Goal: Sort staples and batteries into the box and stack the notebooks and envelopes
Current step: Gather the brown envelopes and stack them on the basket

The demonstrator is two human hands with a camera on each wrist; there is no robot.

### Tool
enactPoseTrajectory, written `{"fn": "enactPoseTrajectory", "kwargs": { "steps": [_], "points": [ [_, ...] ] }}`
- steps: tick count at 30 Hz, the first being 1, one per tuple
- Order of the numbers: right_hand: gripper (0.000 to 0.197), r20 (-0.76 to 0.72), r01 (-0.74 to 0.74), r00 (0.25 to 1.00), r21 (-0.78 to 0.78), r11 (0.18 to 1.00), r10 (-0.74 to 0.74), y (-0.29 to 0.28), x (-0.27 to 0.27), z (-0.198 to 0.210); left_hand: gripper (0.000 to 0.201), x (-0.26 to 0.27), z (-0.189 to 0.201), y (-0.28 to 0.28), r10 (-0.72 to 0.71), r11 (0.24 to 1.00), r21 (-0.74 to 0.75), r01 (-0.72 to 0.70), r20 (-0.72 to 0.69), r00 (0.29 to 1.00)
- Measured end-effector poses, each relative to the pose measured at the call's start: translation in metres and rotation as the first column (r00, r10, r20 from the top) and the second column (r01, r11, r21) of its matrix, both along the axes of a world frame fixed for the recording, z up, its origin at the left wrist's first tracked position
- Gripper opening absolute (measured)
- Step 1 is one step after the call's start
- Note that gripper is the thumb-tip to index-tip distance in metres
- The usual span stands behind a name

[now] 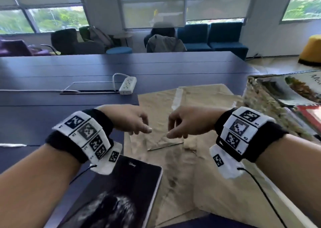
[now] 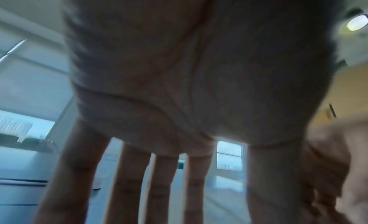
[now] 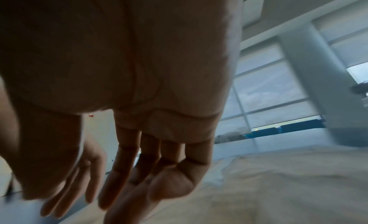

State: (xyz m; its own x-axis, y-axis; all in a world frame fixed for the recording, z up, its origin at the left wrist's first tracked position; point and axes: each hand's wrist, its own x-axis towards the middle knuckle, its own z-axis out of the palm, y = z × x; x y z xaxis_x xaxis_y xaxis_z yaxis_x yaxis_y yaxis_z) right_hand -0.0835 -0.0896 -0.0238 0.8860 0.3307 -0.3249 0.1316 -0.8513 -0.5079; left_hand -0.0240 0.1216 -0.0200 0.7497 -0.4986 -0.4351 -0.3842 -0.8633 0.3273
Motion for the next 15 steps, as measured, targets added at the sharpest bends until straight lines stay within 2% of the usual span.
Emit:
{"fn": "enactPoseTrajectory", "kwargs": {
  "steps": [2,5,8,11,15],
  "points": [
    [0.029,-0.075,-0.062,0.995,-0.011,0.998,0.061,0.015,-0.004,-0.007,0.039,-0.014,0.001,0.011,-0.039,0.980,0.196,0.040,-0.009,0.999],
    [0.033,-0.132,-0.116,0.985,-0.007,0.993,0.114,0.031,-0.013,-0.014,0.053,-0.035,0.000,0.021,-0.086,0.931,0.351,0.094,-0.040,0.996],
    [0.041,-0.160,-0.159,0.975,-0.034,0.987,0.152,0.044,-0.024,-0.024,0.062,-0.046,-0.001,0.024,-0.083,0.910,0.402,0.096,-0.051,0.995],
    [0.042,-0.088,-0.159,0.985,-0.104,0.982,0.150,0.051,-0.031,-0.029,0.068,-0.048,0.000,0.021,-0.083,0.891,0.446,0.086,-0.027,0.996],
    [0.036,-0.073,-0.145,0.988,-0.085,0.986,0.139,0.050,-0.035,-0.029,0.068,-0.047,-0.003,0.021,-0.002,0.921,0.389,0.017,-0.039,0.999]
  ]
}}
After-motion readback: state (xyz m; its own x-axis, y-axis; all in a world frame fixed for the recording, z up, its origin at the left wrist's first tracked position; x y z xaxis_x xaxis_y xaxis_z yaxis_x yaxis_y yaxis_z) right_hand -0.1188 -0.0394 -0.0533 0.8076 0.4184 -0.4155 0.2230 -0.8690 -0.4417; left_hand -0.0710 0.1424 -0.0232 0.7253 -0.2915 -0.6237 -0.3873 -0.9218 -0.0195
